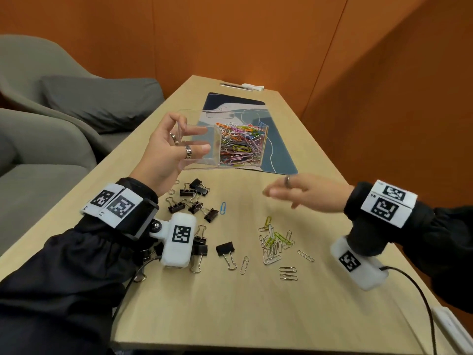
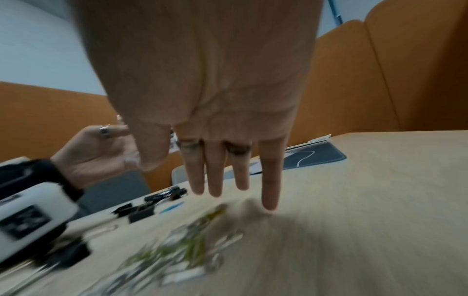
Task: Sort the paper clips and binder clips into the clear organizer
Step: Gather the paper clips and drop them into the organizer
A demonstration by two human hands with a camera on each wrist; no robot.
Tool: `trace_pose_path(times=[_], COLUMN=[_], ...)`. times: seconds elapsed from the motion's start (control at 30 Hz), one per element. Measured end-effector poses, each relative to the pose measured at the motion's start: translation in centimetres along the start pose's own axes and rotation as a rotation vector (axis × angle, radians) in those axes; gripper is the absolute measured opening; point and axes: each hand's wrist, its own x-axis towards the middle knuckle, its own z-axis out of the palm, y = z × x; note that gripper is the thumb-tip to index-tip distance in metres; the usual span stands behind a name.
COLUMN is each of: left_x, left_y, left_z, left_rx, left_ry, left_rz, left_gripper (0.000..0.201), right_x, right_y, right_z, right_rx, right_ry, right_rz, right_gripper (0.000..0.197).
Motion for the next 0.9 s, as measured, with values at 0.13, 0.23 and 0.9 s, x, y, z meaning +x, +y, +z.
trace_pose_path(times=[0.13, 0.23, 0.9], left_x=[-0.1, -0.1, -0.3], left_y=[0.0, -0.1, 0.1], left_z=[0.0, 0.0, 0.4], left_rx=[0.013, 0.017, 0.058], left_ry=[-0.008, -0.020, -0.038], left_rz=[-0.006, -0.003, -0.011], left_gripper=[0.047, 0.045, 0.046], right_x=[-1.8, -3.2, -1.1], right_y=[-0.3, -0.2, -1.3], right_z=[2.2, 2.9, 4.2], right_rx=[-0.116, -0.124, -0.083], right_ry=[-0.355, -0.343, -0.171], right_rz=[-0.002, -0.020, -0.053], right_gripper=[0.048, 0.056, 0.011])
